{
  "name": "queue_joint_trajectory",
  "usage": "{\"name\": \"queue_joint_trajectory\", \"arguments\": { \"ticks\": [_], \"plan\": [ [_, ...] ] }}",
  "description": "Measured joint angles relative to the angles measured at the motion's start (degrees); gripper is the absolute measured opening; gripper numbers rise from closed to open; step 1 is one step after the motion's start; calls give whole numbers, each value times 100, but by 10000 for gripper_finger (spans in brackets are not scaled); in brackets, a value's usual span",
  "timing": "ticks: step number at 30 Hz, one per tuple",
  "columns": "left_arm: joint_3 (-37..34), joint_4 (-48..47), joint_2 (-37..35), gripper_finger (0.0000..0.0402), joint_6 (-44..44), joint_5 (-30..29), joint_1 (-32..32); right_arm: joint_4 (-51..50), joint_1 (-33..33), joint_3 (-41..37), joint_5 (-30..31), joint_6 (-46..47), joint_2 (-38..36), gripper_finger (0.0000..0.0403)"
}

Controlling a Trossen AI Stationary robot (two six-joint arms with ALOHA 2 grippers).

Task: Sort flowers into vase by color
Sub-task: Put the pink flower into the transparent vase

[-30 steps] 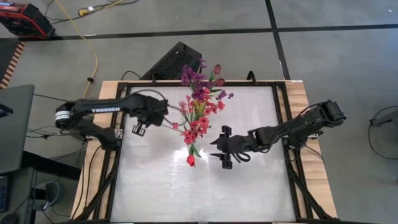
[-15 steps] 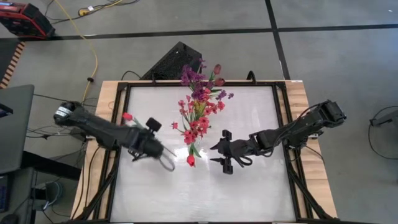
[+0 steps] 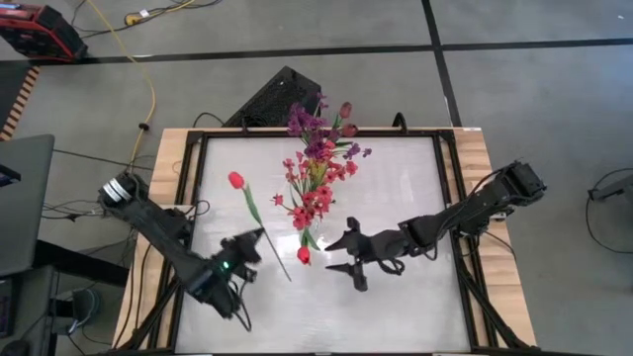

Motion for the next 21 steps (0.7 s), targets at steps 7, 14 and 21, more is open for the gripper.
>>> {"name": "queue_joint_trajectory", "arguments": {
  "ticks": [7, 14, 21],
  "plan": [
    [30, 1257, 945, 0, 1802, -1378, -21, 1708, 47, 2, -117, 580, 854, 249],
    [52, 1247, 1239, 0, 1637, -1279, 56, 2075, -11, 278, -127, 684, 1387, 249],
    [298, 1581, 1224, 0, 2290, 45, -320, 1926, 9, 743, -69, 559, 1817, 249]
  ]
}}
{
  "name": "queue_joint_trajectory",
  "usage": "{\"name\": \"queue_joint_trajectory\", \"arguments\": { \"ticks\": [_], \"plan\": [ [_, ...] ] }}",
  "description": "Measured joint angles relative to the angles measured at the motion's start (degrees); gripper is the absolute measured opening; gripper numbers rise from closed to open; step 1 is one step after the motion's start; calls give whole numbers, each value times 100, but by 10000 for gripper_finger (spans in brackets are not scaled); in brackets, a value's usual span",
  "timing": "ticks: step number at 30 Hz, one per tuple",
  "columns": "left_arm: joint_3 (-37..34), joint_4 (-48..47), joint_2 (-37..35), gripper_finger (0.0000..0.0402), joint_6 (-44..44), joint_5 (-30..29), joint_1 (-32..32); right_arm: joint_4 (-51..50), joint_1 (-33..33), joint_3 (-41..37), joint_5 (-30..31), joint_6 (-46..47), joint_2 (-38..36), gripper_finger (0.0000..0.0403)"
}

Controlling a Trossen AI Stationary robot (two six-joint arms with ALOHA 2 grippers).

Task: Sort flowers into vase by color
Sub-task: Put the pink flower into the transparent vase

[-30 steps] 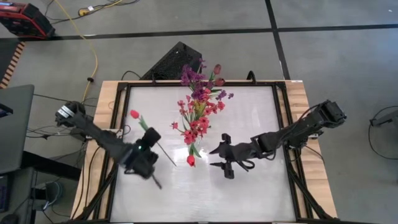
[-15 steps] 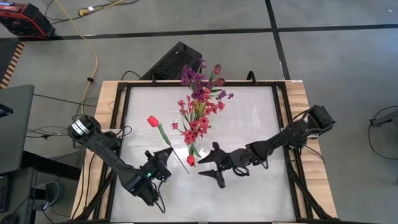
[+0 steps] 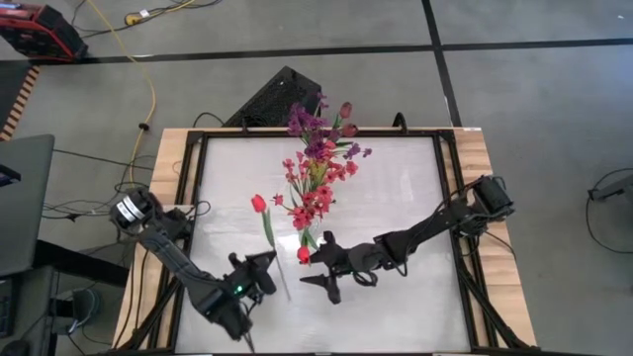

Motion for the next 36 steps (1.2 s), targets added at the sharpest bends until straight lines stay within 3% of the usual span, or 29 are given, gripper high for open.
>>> {"name": "queue_joint_trajectory", "arguments": {
  "ticks": [6, 12, 21, 28, 36],
  "plan": [
    [384, 840, -39, 0, 963, 277, -322, -232, 152, 225, 62, -20, -12, 249],
    [635, 1829, -46, 0, 2288, 184, -376, -145, 230, 459, 77, 169, 137, 249],
    [876, 1959, -46, 0, 2407, 189, -311, -100, 344, 839, 84, 44, 594, 249],
    [876, 1950, -46, 0, 2443, 187, -259, -202, 226, 848, 404, 589, 594, 248],
    [876, 1900, -46, 0, 2439, 182, -134, -22, 80, 848, -8, 822, 592, 220]
  ]
}}
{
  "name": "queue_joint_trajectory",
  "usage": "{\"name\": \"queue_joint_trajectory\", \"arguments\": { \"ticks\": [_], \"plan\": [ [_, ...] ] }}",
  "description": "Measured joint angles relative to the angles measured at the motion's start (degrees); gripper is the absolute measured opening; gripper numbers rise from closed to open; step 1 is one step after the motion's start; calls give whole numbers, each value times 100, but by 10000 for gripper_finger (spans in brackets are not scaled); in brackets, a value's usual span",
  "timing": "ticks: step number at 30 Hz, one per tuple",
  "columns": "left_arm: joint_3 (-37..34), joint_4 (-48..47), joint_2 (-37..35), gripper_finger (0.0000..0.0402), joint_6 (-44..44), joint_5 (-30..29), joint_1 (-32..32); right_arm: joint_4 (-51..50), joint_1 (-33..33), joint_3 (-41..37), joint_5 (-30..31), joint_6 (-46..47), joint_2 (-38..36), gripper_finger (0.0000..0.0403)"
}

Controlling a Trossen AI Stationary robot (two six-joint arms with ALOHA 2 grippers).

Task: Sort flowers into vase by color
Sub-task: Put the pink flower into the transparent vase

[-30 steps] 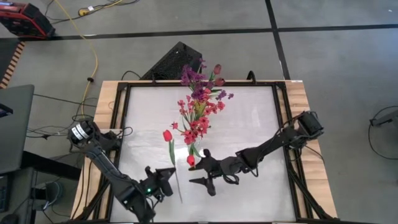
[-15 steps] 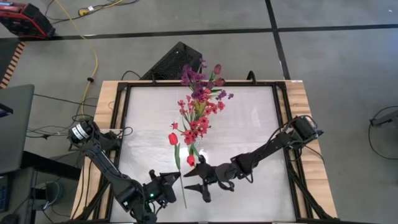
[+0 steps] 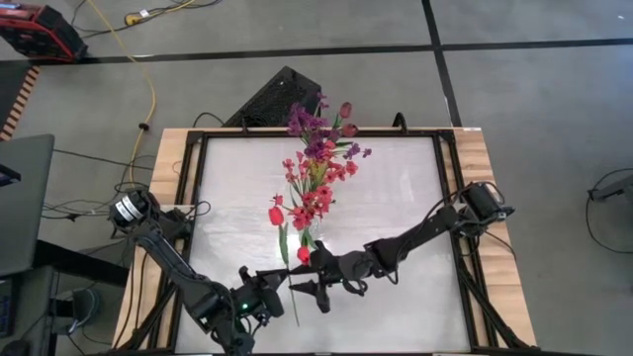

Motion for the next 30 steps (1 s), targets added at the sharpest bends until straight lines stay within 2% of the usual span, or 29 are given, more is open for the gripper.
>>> {"name": "queue_joint_trajectory", "arguments": {
  "ticks": [6, 10, 14, 18, 21, 26, 28, 30],
  "plan": [
    [0, 1, 0, 0, 1, -11, 124, -33, -71, -2, -31, 119, 0, 191],
    [0, 0, 0, 0, 1, -41, 178, -47, -150, -2, -29, 141, 0, 156],
    [0, 0, 1, 0, -51, -31, 213, -101, -179, -2, -46, 146, 0, 105],
    [0, 9, 2, 5, 3, 107, 205, -255, -165, -2, -52, -57, -6, 28],
    [0, -19, 3, 23, 88, 212, 159, -448, -136, -2, -46, -182, -69, 22],
    [-2, -265, 4, 73, 3, 117, 94, -816, -119, -2, 48, -342, -296, 23],
    [-2, -407, 4, 96, -288, -18, 51, -937, -100, -2, 48, -519, -346, 23],
    [-2, -698, -19, 116, -954, -128, -34, -1045, -30, -2, 58, -875, -416, 23]
  ]
}}
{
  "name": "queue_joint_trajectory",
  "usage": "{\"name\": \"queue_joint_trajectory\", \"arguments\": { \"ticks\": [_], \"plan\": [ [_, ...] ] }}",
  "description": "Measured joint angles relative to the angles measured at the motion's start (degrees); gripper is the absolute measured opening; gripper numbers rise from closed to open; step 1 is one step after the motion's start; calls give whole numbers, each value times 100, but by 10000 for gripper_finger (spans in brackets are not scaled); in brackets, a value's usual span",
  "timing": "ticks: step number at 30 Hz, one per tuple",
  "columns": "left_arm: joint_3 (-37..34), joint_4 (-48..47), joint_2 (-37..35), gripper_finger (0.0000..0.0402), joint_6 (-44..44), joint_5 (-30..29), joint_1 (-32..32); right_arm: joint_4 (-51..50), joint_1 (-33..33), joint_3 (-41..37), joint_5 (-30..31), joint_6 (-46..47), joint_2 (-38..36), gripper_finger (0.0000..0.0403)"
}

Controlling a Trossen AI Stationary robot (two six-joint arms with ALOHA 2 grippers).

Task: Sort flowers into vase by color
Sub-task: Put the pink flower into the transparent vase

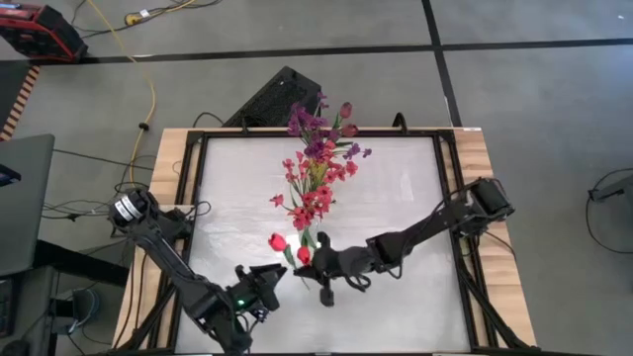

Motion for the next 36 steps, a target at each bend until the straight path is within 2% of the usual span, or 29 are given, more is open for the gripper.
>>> {"name": "queue_joint_trajectory", "arguments": {
  "ticks": [2, 5, 8, 11, 14, 17, 20, 23, 25, 27, 30, 33, 36],
  "plan": [
    [-2, -669, -139, 131, -951, 189, -97, -55, 161, 0, -98, -521, -98, 23],
    [-2, -1816, -491, 138, -2629, 913, -170, -115, 524, 0, -138, -1213, -295, 23],
    [-4, -2793, -838, 139, -4213, 1077, -95, -198, 891, -4, -49, -1972, -637, 23],
    [-53, -3265, -1369, 139, -5764, 1122, 117, -353, 1228, -51, 787, -2653, -1047, 23],
    [-432, -3122, -2103, 139, -6836, 1667, 468, -247, 1397, -453, 1661, -2997, -1449, 23],
    [-1144, -2342, -2978, 139, -7195, 2031, 816, 724, 1296, -1282, 1953, -3156, -1932, 23],
    [-2146, -880, -3942, 139, -6809, 2195, 1050, 2565, 1002, -2377, 1942, -3386, -2324, 23],
    [-3274, 919, -4833, 139, -6292, 2386, 1355, 4424, 437, -3403, 1480, -3431, -2412, 23],
    [-3957, 2048, -5270, 139, -6026, 2634, 1612, 5285, -3, -3809, 1050, -3243, -2293, 23],
    [-4538, 2972, -5606, 139, -5916, 2894, 1892, 5754, -379, -3989, 834, -3008, -2079, 23],
    [-5144, 4115, -5812, 139, -5836, 3241, 2368, 5949, -776, -3937, 624, -2801, -1710, 23],
    [-5437, 4827, -5765, 139, -5988, 3647, 2818, 5963, -1032, -3775, 467, -2637, -1442, 23],
    [-5462, 5056, -5512, 139, -6244, 4189, 3261, 5969, -1183, -3642, 466, -2620, -1203, 23]
  ]
}}
